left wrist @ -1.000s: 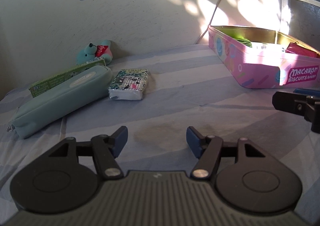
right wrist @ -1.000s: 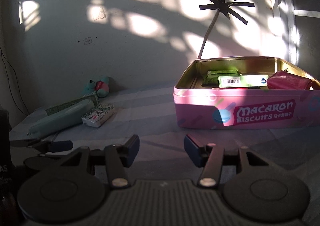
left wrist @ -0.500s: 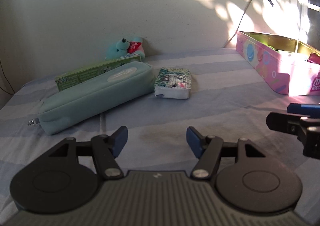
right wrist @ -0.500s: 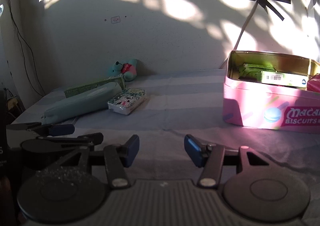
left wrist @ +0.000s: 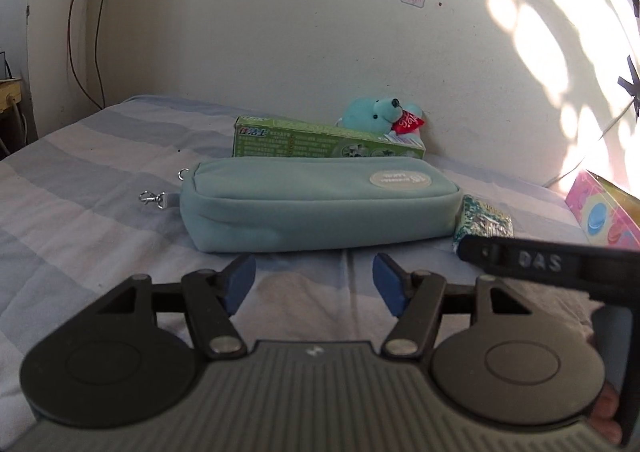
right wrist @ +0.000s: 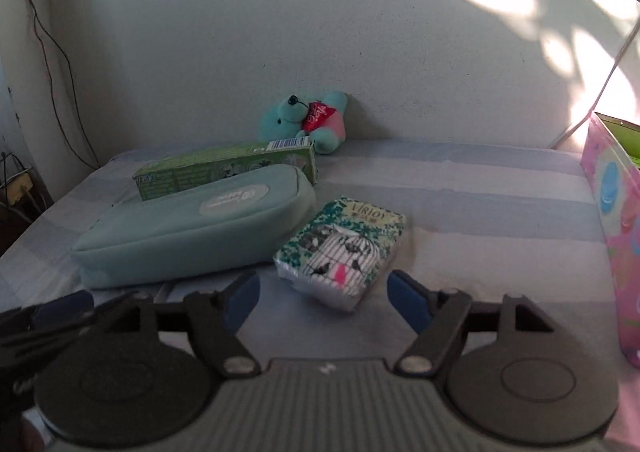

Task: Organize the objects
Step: 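Move the right gripper to the floral tissue pack and grasp it, then carry the floral tissue pack into the pink tin and release it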

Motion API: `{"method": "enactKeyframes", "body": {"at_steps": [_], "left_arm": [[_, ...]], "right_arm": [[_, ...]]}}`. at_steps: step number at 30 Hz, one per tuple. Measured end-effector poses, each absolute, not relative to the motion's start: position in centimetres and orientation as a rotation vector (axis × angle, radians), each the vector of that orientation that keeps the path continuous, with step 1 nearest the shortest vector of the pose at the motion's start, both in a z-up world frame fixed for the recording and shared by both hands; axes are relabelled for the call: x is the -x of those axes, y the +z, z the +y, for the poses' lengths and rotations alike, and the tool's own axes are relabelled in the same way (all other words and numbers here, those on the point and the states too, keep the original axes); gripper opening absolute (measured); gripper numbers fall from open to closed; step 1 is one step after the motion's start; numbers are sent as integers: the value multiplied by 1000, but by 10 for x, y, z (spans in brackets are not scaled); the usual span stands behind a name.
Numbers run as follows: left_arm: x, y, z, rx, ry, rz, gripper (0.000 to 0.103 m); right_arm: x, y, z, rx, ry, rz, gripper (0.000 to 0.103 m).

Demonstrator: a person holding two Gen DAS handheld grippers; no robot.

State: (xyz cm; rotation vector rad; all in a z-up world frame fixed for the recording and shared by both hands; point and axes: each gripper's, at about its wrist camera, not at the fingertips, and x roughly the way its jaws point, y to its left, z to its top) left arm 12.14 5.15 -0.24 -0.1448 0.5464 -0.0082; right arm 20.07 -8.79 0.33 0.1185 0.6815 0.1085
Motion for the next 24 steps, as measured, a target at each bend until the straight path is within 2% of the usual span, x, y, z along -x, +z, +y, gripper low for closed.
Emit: {"method": "enactKeyframes", "body": {"at_steps": [2, 4, 8, 14, 17, 20, 21, 22, 24], "left_arm": [[-121, -3, 51, 142, -16, 550, 67], [-122, -3, 52, 141, -25, 547, 67], [-123, -3, 52, 138, -48, 548, 67], [-113, 0, 32, 56, -239, 528, 66], [-109, 2, 6, 92, -460, 608, 64], [-98, 12, -39, 63, -639, 647, 63], [-94, 16, -57, 51, -689, 662, 63], [-92, 18, -72, 48, -737, 693, 63], [-89, 18, -103, 48, -833, 780, 55]], "right_arm": [[-218, -3, -88, -129, 68, 718, 81], [-221, -2, -91, -123, 56, 708, 67], [-191, 5, -107, -113, 116, 708, 64], [-77, 9, -149, -22, 138, 687, 66], [-24, 11, -185, -75, 74, 684, 66], [9, 7, -209, -98, -29, 674, 71], [17, 6, -214, -102, -57, 668, 78], [21, 5, -217, -106, -75, 662, 81], [27, 3, -222, -123, -91, 651, 81]]}}
